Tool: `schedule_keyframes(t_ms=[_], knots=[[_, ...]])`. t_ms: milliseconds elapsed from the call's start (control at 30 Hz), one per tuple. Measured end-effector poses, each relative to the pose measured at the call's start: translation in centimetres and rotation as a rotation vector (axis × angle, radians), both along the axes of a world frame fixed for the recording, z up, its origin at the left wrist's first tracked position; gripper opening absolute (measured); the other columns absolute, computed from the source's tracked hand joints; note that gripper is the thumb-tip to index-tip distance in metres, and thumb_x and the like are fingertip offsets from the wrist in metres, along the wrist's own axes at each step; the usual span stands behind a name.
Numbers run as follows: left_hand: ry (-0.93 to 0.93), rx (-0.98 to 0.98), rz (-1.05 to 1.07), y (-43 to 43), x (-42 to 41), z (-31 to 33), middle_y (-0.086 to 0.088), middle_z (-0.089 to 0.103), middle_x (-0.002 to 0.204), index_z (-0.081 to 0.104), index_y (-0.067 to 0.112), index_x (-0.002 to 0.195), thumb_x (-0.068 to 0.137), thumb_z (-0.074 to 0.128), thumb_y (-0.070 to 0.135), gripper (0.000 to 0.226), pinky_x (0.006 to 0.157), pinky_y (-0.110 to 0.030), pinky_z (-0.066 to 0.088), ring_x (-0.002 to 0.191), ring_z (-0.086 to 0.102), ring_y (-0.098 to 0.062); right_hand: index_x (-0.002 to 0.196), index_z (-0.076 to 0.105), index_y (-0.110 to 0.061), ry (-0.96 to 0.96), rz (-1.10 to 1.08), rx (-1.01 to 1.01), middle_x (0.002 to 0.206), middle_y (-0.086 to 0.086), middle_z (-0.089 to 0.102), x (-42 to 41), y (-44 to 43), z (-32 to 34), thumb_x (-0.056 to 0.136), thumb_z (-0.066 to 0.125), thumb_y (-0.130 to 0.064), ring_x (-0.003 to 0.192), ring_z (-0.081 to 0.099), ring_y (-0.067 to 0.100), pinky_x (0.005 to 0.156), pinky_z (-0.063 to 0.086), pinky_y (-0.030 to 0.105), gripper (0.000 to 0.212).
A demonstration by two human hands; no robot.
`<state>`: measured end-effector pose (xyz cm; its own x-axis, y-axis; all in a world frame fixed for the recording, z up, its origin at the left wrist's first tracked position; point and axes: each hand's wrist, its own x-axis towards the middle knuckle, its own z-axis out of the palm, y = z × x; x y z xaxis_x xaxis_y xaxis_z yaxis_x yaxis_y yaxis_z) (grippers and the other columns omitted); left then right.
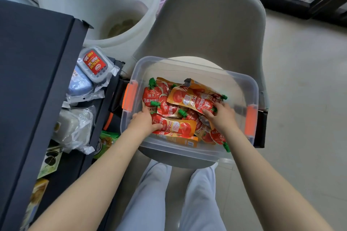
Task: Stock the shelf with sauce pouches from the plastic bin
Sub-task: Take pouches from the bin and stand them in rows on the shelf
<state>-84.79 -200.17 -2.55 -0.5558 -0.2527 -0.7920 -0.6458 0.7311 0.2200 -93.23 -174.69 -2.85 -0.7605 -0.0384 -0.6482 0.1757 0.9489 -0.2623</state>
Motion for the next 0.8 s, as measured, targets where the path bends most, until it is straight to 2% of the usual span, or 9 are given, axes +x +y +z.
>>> schedule_keyframes(t_ms=[67,167,267,333,400,467,633,700,800], knots=[[0.063,-0.07,-0.023,0.3,0.0,-0.3,-0.011,0.055,0.132,0.04,0.011,0.137,0.077,0.073,0.053,0.081,0.102,-0.047,0.044,0.123,0.05,-0.033,0.139,0.047,-0.011,0.008,-0.044,-0.043,0.14,0.011,0.051,-0.2,-0.3,0.0,0.083,0.061,-0.059,0.127,0.048,0.031,0.104,0.043,0.047,0.075],[0.18,-0.005,0.113,1.0,-0.7,0.6,-0.005,0.061,0.119,0.061,0.01,0.118,0.074,0.076,0.053,0.064,0.09,-0.035,0.048,0.112,0.058,-0.026,0.13,0.048,-0.013,-0.146,-0.301,-0.213,0.126,0.004,0.06,-0.3,-0.6,0.2,0.07,0.078,-0.054,0.108,0.063,0.025,0.09,0.053,0.041,0.079],[0.298,0.074,0.238,2.0,-1.5,1.8,-0.003,0.058,0.121,0.063,0.013,0.112,0.071,0.082,0.044,0.055,0.083,-0.026,0.04,0.111,0.054,-0.02,0.114,0.049,-0.017,-0.252,-0.526,-0.371,0.101,-0.002,0.062,-0.1,-0.7,1.1,0.07,0.084,-0.041,0.082,0.065,0.013,0.064,0.054,0.028,0.061],[0.35,0.136,0.335,2.4,-1.7,2.0,0.0,0.059,0.114,0.058,0.019,0.106,0.071,0.084,0.04,0.048,0.075,-0.024,0.041,0.102,0.054,-0.017,0.112,0.048,-0.017,-0.301,-0.607,-0.471,0.101,0.0,0.06,0.0,-0.7,1.5,0.074,0.082,-0.032,0.082,0.064,0.013,0.057,0.05,0.024,0.053],[0.355,0.257,0.507,2.6,-1.7,1.9,0.003,0.058,0.108,0.051,0.023,0.108,0.07,0.085,0.037,0.053,0.071,-0.026,0.046,0.098,0.056,-0.015,0.116,0.048,-0.019,-0.303,-0.664,-0.558,0.107,0.003,0.062,0.2,-0.6,1.7,0.077,0.08,-0.029,0.085,0.068,0.018,0.058,0.054,0.028,0.051],[0.327,0.378,0.645,2.8,-1.5,1.8,0.003,0.057,0.111,0.05,0.023,0.117,0.073,0.083,0.034,0.056,0.078,-0.029,0.049,0.102,0.057,-0.016,0.119,0.049,-0.022,-0.238,-0.723,-0.617,0.111,0.008,0.063,0.4,-0.5,1.9,0.08,0.078,-0.024,0.089,0.069,0.023,0.065,0.058,0.033,0.049],[0.294,0.63,0.913,4.0,-0.4,1.4,0.0,0.068,0.112,0.061,0.023,0.113,0.08,0.078,0.027,0.038,0.081,-0.032,0.054,0.105,0.064,-0.019,0.12,0.059,-0.03,-0.15,-0.944,-0.836,0.121,0.011,0.059,0.8,0.5,2.1,0.082,0.075,-0.015,0.101,0.068,0.031,0.084,0.058,0.049,0.044],[0.292,0.711,0.993,4.3,-0.3,1.4,-0.002,0.068,0.114,0.061,0.025,0.108,0.083,0.075,0.023,0.03,0.084,-0.037,0.057,0.106,0.065,-0.019,0.122,0.06,-0.03,-0.111,-1.004,-0.881,0.121,0.011,0.06,1.0,0.6,2.3,0.082,0.074,-0.014,0.102,0.068,0.031,0.083,0.058,0.047,0.045],[0.282,0.823,0.998,4.3,-0.3,1.7,-0.005,0.068,0.118,0.062,0.019,0.114,0.086,0.071,0.019,0.029,0.094,-0.041,0.054,0.111,0.064,-0.02,0.127,0.057,-0.015,-0.065,-1.115,-0.941,0.112,0.013,0.066,1.1,0.2,3.2,0.083,0.072,-0.01,0.095,0.071,0.027,0.074,0.06,0.038,0.046]])
